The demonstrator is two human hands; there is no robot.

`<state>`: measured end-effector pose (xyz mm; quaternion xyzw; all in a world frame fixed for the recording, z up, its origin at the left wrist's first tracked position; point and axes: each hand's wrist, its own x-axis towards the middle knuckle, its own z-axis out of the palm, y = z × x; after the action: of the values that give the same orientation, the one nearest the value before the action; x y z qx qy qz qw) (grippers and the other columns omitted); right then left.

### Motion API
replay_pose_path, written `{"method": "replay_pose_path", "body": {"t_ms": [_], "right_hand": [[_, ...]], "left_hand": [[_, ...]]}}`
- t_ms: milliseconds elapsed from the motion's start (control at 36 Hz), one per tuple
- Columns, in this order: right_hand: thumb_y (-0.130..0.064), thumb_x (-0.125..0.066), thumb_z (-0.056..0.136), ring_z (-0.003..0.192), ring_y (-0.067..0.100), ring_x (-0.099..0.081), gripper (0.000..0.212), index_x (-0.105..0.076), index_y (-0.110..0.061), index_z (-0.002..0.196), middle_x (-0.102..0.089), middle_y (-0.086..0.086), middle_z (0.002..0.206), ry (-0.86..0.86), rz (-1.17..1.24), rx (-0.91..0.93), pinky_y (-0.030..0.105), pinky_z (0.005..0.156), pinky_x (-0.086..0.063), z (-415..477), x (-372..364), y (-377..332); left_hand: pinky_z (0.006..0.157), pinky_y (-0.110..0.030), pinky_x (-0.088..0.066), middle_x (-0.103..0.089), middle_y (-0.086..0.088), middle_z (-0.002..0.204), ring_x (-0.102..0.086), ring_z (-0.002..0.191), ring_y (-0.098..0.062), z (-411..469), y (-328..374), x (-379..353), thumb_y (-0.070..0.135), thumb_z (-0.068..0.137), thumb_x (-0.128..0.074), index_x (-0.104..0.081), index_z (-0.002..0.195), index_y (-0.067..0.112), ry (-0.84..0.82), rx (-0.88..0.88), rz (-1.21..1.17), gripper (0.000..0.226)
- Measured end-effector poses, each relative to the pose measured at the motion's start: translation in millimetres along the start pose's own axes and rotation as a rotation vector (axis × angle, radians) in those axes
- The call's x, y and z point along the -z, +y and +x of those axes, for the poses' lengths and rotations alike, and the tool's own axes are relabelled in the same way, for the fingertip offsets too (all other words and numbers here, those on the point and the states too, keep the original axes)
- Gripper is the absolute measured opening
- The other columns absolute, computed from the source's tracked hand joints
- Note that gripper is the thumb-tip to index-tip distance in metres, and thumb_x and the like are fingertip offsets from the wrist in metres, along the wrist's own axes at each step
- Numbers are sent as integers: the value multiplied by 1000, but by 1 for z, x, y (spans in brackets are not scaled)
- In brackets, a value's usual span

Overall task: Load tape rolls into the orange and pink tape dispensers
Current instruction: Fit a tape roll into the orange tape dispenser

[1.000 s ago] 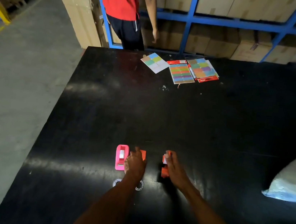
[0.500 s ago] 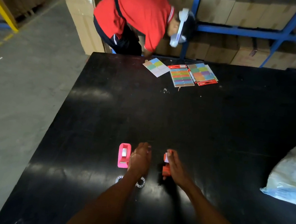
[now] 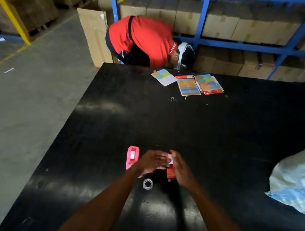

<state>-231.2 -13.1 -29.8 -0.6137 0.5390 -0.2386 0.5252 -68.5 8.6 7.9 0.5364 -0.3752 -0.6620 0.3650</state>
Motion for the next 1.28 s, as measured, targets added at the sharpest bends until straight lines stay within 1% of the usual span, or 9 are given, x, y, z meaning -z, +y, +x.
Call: {"method": "replay_pose_path", "body": {"t_ms": [83,250,389,528,722,917,1028,1194,1278], "right_hand": [[-72,-33,91,75,22,-67,27,-46,-63,113,-66,8,116,0,4,-13,47,68,-57,-2,5,8],[-35,-35,105,48,25,-59,26,-44,-19,123,-62,17,85,43,127,-51,39,47,-54,-16,19,-10],[-28,-36,106,40,14,-55,28,-43,-12,128,-49,13,80,158,139,-108,29,38,-51,-12,36,3],[-31,-37,105,47,14,-59,27,-45,-18,127,-53,13,83,186,99,-102,28,40,-52,-8,48,10],[-34,-34,105,49,13,-61,25,-45,-24,126,-58,7,81,159,26,-127,26,43,-53,-8,49,19],[-45,-32,104,81,10,-64,32,-48,-34,129,-65,-3,96,132,-89,-138,31,78,-51,-6,49,33],[-38,-35,105,76,5,-63,25,-47,-36,126,-63,-9,91,96,-84,-144,17,66,-47,-8,42,26],[-76,-29,86,85,27,-70,48,-42,-53,126,-68,2,104,34,-118,-181,49,84,-56,3,25,52],[-61,-29,97,93,18,-67,45,-41,-41,135,-65,2,115,-2,-142,-179,40,92,-50,-2,17,36]], "left_hand": [[88,-30,-58,-71,-17,107,-69,100,-27,-1,-2,-3,10,89,-68,-65,118,2,-9,-22,5,30],[85,-26,-58,-72,-12,102,-70,98,-28,-1,-6,-7,7,90,-66,-62,118,-1,69,-30,-25,30],[66,-15,-53,-67,-7,92,-64,70,-7,8,-32,-12,6,84,-72,-62,115,-3,220,-19,245,34],[73,-35,-56,-71,-9,91,-67,83,-23,3,-66,-20,25,75,-71,-68,94,10,246,-100,780,25],[93,-38,-46,-58,-15,123,-58,112,-33,8,-85,-45,22,87,-58,-61,114,11,166,-41,1067,29],[96,-38,-43,-54,-13,128,-55,117,-30,16,-94,-46,26,84,-59,-56,121,13,105,-27,1186,39],[103,-37,-40,-48,-10,137,-48,126,-28,7,-97,-34,35,85,-56,-47,134,15,198,-115,1162,54],[108,-44,-37,-45,-15,143,-45,129,-36,-18,-111,-7,37,81,-64,-40,142,9,429,-147,1181,71],[102,-40,-40,-46,-8,137,-45,123,-30,-26,-113,-2,43,77,-64,-38,141,12,477,-98,1201,76]]}}
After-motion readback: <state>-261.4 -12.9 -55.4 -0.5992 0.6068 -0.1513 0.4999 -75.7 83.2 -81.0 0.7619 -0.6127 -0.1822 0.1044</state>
